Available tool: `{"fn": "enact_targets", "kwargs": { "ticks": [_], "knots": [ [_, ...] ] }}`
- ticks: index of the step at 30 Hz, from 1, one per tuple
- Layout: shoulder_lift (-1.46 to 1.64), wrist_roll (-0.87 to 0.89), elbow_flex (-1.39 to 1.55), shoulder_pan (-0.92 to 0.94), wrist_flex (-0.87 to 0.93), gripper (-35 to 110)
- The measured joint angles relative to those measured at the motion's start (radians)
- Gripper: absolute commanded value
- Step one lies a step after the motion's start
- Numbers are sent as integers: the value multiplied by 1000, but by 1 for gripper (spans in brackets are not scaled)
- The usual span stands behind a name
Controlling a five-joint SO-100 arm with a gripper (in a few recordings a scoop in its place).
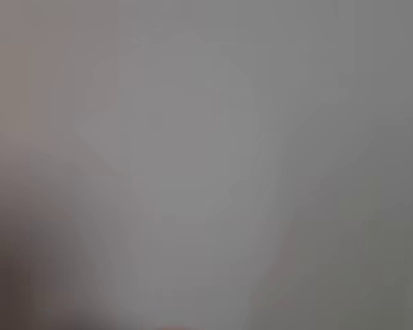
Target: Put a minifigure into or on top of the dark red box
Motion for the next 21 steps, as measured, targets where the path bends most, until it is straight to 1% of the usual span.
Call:
{"fn": "enact_targets", "kwargs": {
  "ticks": [6, 8, 12, 14, 17, 18, 21],
  "knots": [
    [0, 0, 0, 0, 0, 0],
    [0, 5, 0, 0, 0, 4],
    [0, 15, 0, 8, 0, 5],
    [0, 103, 0, 8, -3, 7],
    [0, 334, 29, 0, -3, 8],
    [2, 377, 31, -8, -3, 8],
    [5, 425, 31, -21, -3, 6]
  ]
}}
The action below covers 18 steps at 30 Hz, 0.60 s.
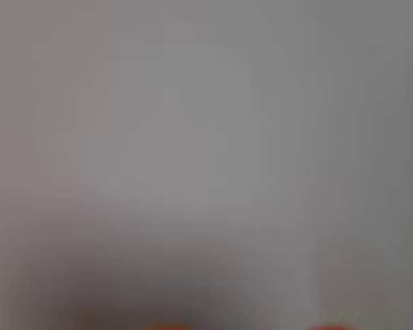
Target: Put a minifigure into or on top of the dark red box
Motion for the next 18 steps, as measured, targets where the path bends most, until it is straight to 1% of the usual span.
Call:
{"fn": "enact_targets", "kwargs": {
  "ticks": [4, 8, 12, 18],
  "knots": [
    [0, 143, -55, 18, 40, 11],
    [3, 190, -166, -8, 92, 14],
    [3, 249, -236, 14, 144, 16],
    [-60, 252, -308, 25, 158, 16]
  ]
}}
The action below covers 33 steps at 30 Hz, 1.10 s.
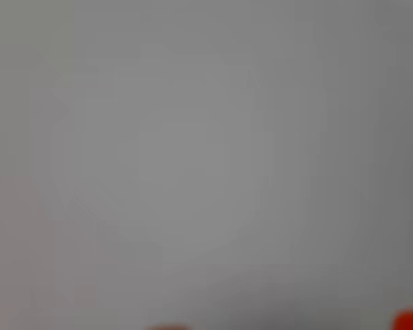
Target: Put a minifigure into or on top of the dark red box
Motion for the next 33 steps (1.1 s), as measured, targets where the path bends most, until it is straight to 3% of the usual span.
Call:
{"fn": "enact_targets", "kwargs": {
  "ticks": [19, 33],
  "knots": [
    [-904, 57, -399, -5, -86, 19],
    [-1078, 110, -446, -34, -199, 20]
  ]
}}
